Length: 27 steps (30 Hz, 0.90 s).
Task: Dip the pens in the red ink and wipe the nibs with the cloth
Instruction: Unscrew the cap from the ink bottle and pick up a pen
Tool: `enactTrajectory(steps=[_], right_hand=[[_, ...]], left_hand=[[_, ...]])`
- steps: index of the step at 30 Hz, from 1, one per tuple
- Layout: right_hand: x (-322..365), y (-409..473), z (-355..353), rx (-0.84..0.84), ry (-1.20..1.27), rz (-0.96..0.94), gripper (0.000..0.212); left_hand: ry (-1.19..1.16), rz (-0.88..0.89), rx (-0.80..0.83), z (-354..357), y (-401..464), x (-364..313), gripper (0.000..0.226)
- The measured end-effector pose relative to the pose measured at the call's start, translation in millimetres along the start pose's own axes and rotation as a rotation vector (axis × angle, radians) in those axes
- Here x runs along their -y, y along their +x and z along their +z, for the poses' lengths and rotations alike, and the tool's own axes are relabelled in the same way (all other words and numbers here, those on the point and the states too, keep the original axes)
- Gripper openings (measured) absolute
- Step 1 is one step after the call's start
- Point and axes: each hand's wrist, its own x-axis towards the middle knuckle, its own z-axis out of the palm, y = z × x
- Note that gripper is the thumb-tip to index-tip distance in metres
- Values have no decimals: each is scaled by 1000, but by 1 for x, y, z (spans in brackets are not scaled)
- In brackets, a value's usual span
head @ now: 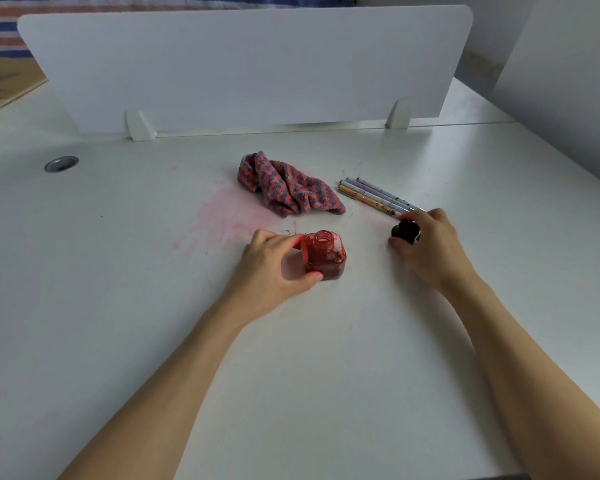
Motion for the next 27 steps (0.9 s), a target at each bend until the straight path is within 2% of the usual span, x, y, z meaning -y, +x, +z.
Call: enactTrajectory(steps=[4,8,15,19,23,27], right_hand=[[6,3,2,-11,-250,-48,41],[16,17,3,-112,-241,-37,36],[33,54,10,-13,-532,-63,27],[36,58,16,41,-611,-70,23],[36,59,18,17,-591,-62,21],[43,51,7,-87,-338,-40,20]], left_hand=[[2,-18,-10,2,1,3,69],[4,-23,-12,3,1,4,69],[13,-24,-6,4,1,7,69],[21,-12,-13,4,2,8,69],[42,-6,-15,4,1,8,71],[95,-15,-25,4,2,11,74]])
